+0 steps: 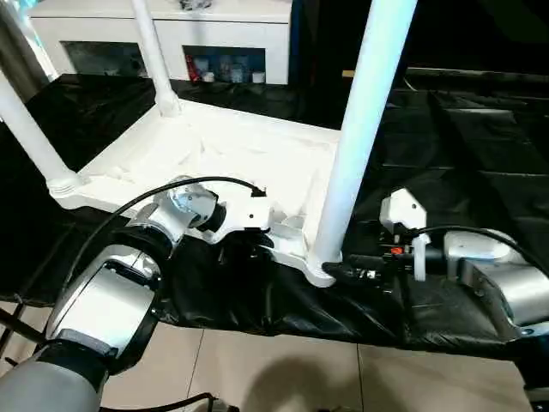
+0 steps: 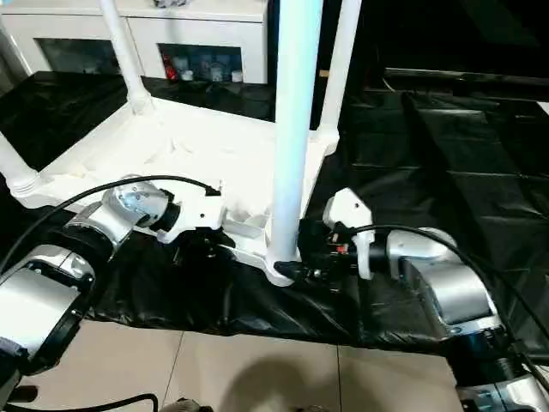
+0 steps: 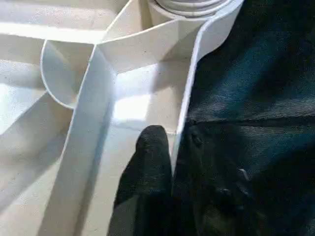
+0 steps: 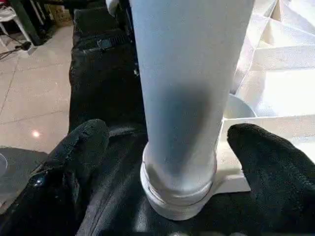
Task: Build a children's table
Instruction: Rotate leg to tighten
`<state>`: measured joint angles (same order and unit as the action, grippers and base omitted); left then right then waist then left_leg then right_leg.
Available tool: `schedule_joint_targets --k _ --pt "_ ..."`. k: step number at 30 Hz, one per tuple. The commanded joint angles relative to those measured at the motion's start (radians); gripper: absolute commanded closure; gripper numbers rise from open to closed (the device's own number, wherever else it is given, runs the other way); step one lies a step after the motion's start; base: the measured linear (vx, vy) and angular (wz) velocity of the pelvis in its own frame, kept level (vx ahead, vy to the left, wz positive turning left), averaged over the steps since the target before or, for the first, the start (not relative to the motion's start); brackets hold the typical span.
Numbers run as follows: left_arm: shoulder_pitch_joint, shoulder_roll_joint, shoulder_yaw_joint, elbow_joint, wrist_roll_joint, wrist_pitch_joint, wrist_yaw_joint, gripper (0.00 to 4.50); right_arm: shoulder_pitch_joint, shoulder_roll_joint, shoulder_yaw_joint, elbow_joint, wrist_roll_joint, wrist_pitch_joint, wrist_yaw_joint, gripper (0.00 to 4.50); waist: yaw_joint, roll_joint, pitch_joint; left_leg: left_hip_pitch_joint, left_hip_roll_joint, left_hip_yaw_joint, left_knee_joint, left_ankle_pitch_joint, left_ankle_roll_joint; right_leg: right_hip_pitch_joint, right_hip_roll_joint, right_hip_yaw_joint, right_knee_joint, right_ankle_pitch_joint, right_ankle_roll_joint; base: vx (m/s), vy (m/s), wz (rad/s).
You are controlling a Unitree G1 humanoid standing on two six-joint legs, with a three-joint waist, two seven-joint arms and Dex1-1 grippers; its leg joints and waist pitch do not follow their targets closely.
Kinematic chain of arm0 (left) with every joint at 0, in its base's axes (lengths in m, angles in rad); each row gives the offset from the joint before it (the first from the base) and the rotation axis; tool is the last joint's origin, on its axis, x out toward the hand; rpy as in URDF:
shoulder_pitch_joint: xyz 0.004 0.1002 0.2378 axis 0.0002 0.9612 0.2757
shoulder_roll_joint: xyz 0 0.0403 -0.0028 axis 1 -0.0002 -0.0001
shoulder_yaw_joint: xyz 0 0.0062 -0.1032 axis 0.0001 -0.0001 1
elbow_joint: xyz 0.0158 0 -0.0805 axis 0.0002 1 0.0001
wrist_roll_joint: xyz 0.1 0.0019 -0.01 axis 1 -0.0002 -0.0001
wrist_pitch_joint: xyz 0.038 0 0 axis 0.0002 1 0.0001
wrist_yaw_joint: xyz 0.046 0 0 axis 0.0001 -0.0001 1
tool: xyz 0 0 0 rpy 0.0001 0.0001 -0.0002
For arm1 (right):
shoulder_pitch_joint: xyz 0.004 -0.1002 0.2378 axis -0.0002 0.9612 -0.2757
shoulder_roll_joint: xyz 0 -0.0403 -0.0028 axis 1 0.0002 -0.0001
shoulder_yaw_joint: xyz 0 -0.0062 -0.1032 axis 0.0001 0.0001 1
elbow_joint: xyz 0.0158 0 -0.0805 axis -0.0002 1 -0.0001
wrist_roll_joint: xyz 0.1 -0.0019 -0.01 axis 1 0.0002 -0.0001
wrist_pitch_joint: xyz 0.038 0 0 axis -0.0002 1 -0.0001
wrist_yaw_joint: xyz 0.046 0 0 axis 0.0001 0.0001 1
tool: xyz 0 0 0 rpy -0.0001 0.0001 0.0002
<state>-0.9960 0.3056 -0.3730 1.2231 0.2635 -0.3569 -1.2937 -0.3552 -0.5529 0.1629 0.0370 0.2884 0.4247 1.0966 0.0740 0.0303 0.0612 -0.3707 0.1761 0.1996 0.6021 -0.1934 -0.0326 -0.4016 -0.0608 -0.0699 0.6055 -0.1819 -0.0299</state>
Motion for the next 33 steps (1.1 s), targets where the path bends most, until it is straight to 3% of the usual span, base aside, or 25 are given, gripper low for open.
schedule_joint_targets --k 1,3,8,10,11,15,18,22,23,24,26,28,30,33 --pt "-0.011 0.008 -0.033 0.025 0.044 0.021 0.027 4.04 -0.017 0.002 0.009 -0.022 -0.009 0.005 -0.006 0.00 0.000 -0.010 -0.076 0.009 0.058 -0.031 -0.059 -0.128 0.076 0.063 -0.092 0.053 -0.075 -0.152 -0.222 0.000 0.000 0.00" --pt "-0.013 0.005 -0.042 0.032 0.065 0.057 0.060 4.26 -0.019 0.006 0.013 -0.020 -0.016 0.004 -0.013 0.00 -0.002 -0.010 -0.075 0.011 0.059 -0.031 -0.060 -0.133 0.077 0.062 -0.092 0.052 -0.077 -0.164 -0.220 0.000 0.000 0.00" --pt "-0.011 -0.021 -0.024 0.045 0.062 0.179 0.125 4.41 -0.022 0.009 0.011 0.002 -0.039 -0.011 -0.049 0.00 -0.016 -0.019 -0.065 0.011 0.050 -0.034 -0.062 -0.172 0.059 0.063 -0.094 0.050 -0.097 -0.354 -0.173 0.000 0.000 0.00" --pt "-0.003 -0.042 0.007 0.038 0.028 0.250 0.143 4.42 -0.024 0.011 -0.002 0.030 -0.054 -0.033 -0.076 0.00 -0.020 -0.022 -0.065 0.013 0.052 -0.034 -0.063 -0.176 0.063 0.058 -0.093 0.049 -0.100 -0.363 -0.172 0.000 0.000 0.00" --pt "0.002 -0.053 0.021 0.034 0.014 0.283 0.154 4.44 -0.027 0.016 -0.011 0.048 -0.062 -0.043 -0.097 0.00 -0.020 -0.030 -0.066 0.013 0.051 -0.032 -0.061 -0.175 0.063 0.059 -0.094 0.050 -0.099 -0.362 -0.172 0.000 0.000 0.00" --pt "0.026 -0.075 0.052 0.009 -0.022 0.322 0.170 4.48 -0.038 0.035 -0.027 0.091 -0.079 -0.077 -0.142 0.00 -0.021 -0.029 -0.068 0.009 0.048 -0.033 -0.059 -0.150 0.073 0.061 -0.095 0.050 -0.095 -0.329 -0.190 0.000 0.000 0.00" --pt "0.061 -0.102 0.098 -0.047 -0.071 0.388 0.181 4.49 -0.044 0.052 -0.029 0.128 -0.088 -0.097 -0.156 0.00 -0.022 -0.028 -0.074 0.006 0.049 -0.031 -0.056 -0.122 0.096 0.063 -0.095 0.050 -0.086 -0.250 -0.212 0.000 0.000 0.00" --pt "0.120 -0.107 0.100 -0.123 -0.085 0.328 0.157 4.49 -0.059 0.059 -0.009 0.175 -0.108 -0.127 -0.166 0.00 -0.021 -0.031 -0.074 0.005 0.051 -0.030 -0.056 -0.113 0.122 0.062 -0.092 0.049 -0.081 -0.189 -0.231 0.000 0.000 0.00" --pt "0.138 -0.100 0.090 -0.139 -0.075 0.312 0.150 4.49 -0.065 0.060 -0.001 0.191 -0.120 -0.140 -0.169 0.00 -0.020 -0.029 -0.074 0.005 0.053 -0.032 -0.057 -0.116 0.121 0.062 -0.094 0.049 -0.080 -0.194 -0.232 0.000 0.000 0.00" --pt "0.150 -0.095 0.083 -0.152 -0.070 0.298 0.141 4.49 -0.069 0.061 0.002 0.201 -0.125 -0.147 -0.171 0.00 -0.022 -0.034 -0.072 0.006 0.052 -0.029 -0.056 -0.127 0.118 0.059 -0.092 0.049 -0.085 -0.218 -0.223 0.000 0.000 0.00" --pt "0.165 -0.088 0.072 -0.170 -0.066 0.292 0.123 4.49 -0.076 0.062 0.005 0.216 -0.131 -0.157 -0.174 0.00 -0.022 -0.030 -0.071 0.008 0.054 -0.030 -0.058 -0.140 0.108 0.057 -0.094 0.050 -0.086 -0.254 -0.214 0.000 0.000 0.00" --pt "0.193 -0.066 0.056 -0.199 -0.057 0.266 0.103 4.49 -0.102 0.059 0.014 0.265 -0.161 -0.174 -0.188 0.00 -0.022 -0.034 -0.071 0.010 0.057 -0.031 -0.060 -0.140 0.097 0.057 -0.095 0.051 -0.083 -0.262 -0.208 0.000 0.000 0.00" --pt "0.205 -0.051 0.048 -0.213 -0.056 0.215 0.081 4.49 -0.115 0.057 0.027 0.298 -0.186 -0.200 -0.189 0.00 -0.022 -0.038 -0.071 0.009 0.057 -0.030 -0.061 -0.136 0.097 0.056 -0.095 0.052 -0.084 -0.258 -0.206 0.000 0.000 0.00" --pt "0.215 -0.037 0.046 -0.232 -0.062 0.197 0.057 4.49 -0.143 0.079 0.024 0.348 -0.191 -0.217 -0.194 0.00 -0.026 -0.034 -0.072 0.009 0.059 -0.030 -0.062 -0.134 0.090 0.056 -0.094 0.054 -0.078 -0.217 -0.216 0.000 0.000 0.00"
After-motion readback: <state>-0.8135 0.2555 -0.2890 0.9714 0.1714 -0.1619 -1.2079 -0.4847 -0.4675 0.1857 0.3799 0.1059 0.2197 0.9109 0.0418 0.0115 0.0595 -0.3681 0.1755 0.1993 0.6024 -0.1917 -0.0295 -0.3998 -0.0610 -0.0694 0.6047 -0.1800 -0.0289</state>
